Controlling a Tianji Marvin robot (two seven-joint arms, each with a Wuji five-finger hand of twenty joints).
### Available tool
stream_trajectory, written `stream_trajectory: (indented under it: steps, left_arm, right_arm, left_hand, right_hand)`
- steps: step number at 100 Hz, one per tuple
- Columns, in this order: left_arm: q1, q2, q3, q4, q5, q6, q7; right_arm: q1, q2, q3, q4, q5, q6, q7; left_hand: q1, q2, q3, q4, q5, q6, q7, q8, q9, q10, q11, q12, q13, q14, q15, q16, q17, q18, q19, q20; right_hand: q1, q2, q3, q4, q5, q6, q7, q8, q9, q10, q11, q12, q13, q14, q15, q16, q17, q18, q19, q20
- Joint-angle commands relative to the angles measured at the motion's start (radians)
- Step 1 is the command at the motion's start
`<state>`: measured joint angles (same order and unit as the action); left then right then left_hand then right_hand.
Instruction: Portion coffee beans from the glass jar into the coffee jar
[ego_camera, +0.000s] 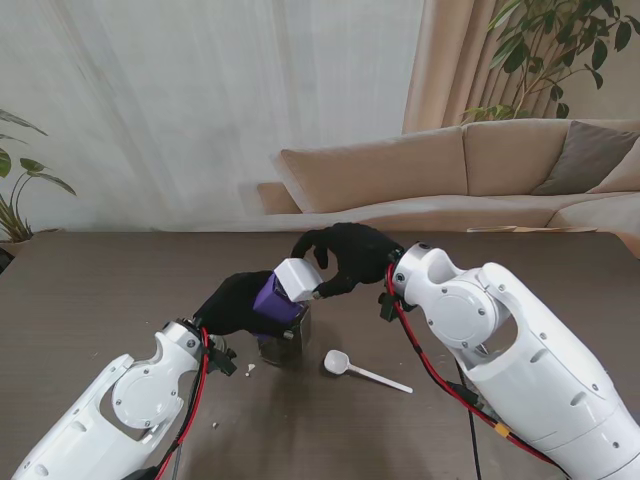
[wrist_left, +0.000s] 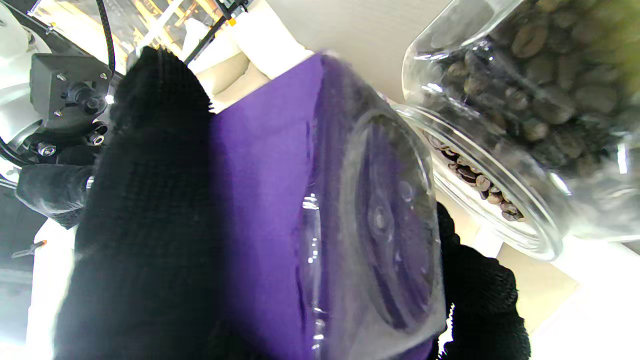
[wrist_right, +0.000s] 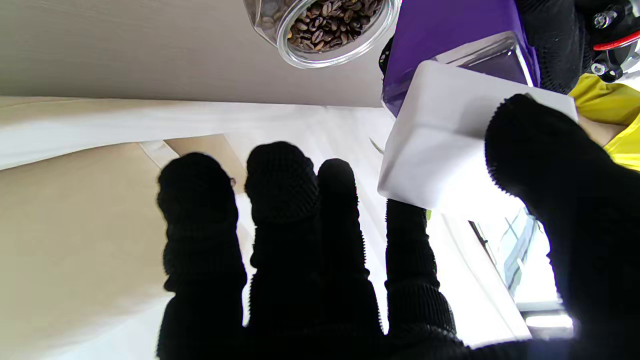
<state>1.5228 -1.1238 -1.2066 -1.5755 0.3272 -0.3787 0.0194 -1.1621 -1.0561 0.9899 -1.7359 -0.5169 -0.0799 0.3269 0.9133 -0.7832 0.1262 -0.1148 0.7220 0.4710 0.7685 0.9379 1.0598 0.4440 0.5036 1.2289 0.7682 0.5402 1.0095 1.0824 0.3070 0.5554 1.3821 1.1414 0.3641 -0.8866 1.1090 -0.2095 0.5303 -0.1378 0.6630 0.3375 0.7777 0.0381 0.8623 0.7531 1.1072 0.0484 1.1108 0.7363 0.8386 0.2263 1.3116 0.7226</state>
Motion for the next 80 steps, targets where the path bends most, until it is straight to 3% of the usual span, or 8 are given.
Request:
stream_trajectory:
  steps: [1,23,36,52,66,80]
  left_arm:
    - [0.0,-0.002,0.0,-0.006,-0.004,0.004,-0.02]
    - [-0.003,-0.004,0.003,-0.002,-0.005,0.005,-0.013]
    - [-0.003,-0.004,0.003,-0.004,-0.004,0.01,-0.014]
    - [-0.004,-0.004,0.002,-0.004,-0.004,0.011,-0.014]
    - [-0.006,-0.005,0.004,-0.001,-0.005,0.008,-0.012]
    - [-0.006,-0.006,0.005,0.0,-0.006,0.008,-0.007]
  right_arm:
    - [-0.01,-0.009,-0.008,0.006,0.011,0.0,0.017]
    - [-0.022,-0.013,-0.021,0.002,0.004,0.011,-0.006]
    - [-0.027,-0.012,-0.025,-0.007,0.006,0.023,0.002]
    - [-0.029,-0.008,-0.031,-0.023,0.014,0.048,0.026]
    - [-0.034,-0.004,-0.038,-0.04,-0.011,0.065,0.04]
    - [-0.04,-0.004,-0.05,-0.05,-0.037,0.086,0.033]
  left_hand:
    - [0.378,0.564,0.387,0.037,0.076,-0.122,0.152,0.063,0.076,-0.033,0.109,0.033,0.06,0.048,0.146,0.026,-0.043,-0.065,-0.01,0.007]
    - [0.378,0.565,0.387,0.037,0.077,-0.122,0.153,0.064,0.076,-0.033,0.108,0.033,0.059,0.048,0.146,0.026,-0.043,-0.065,-0.01,0.007]
    - [0.378,0.564,0.387,0.037,0.077,-0.122,0.152,0.064,0.076,-0.035,0.109,0.033,0.06,0.048,0.145,0.026,-0.044,-0.066,-0.01,0.007]
    - [0.378,0.564,0.387,0.037,0.077,-0.123,0.153,0.064,0.076,-0.035,0.109,0.034,0.06,0.047,0.146,0.026,-0.045,-0.066,-0.011,0.007]
    - [0.378,0.564,0.386,0.037,0.077,-0.123,0.153,0.064,0.076,-0.035,0.109,0.034,0.06,0.046,0.146,0.026,-0.044,-0.066,-0.01,0.007]
    - [0.378,0.564,0.386,0.037,0.078,-0.122,0.152,0.063,0.076,-0.035,0.109,0.033,0.059,0.047,0.146,0.026,-0.044,-0.066,-0.01,0.007]
  right_hand:
    - [0.017,0.0,0.05,0.018,0.103,-0.058,0.093,0.091,0.028,-0.017,0.015,-0.002,0.039,-0.014,0.019,-0.003,-0.21,-0.016,0.058,-0.006]
    - [-0.015,-0.013,0.053,0.013,0.211,-0.016,0.188,0.201,0.094,-0.018,0.016,0.0,0.081,-0.013,0.021,-0.005,-0.189,-0.004,0.065,-0.011]
    - [-0.052,0.019,0.033,0.009,0.276,0.003,0.228,0.256,0.112,-0.012,0.012,0.003,0.093,-0.009,0.022,-0.004,-0.185,0.002,0.067,-0.014]
    - [-0.115,0.128,-0.046,0.015,0.369,0.022,0.237,0.293,0.134,-0.004,0.006,0.007,0.101,0.001,0.024,-0.003,-0.185,0.003,0.071,-0.014]
    - [-0.151,0.209,-0.127,0.028,0.514,0.016,0.261,0.315,0.157,-0.003,-0.001,0.009,0.107,0.0,0.021,-0.004,-0.185,0.008,0.071,-0.014]
    - [-0.156,0.281,-0.217,0.047,0.618,0.021,0.268,0.332,0.194,-0.001,-0.011,0.014,0.124,0.006,0.016,-0.007,-0.179,0.013,0.07,-0.017]
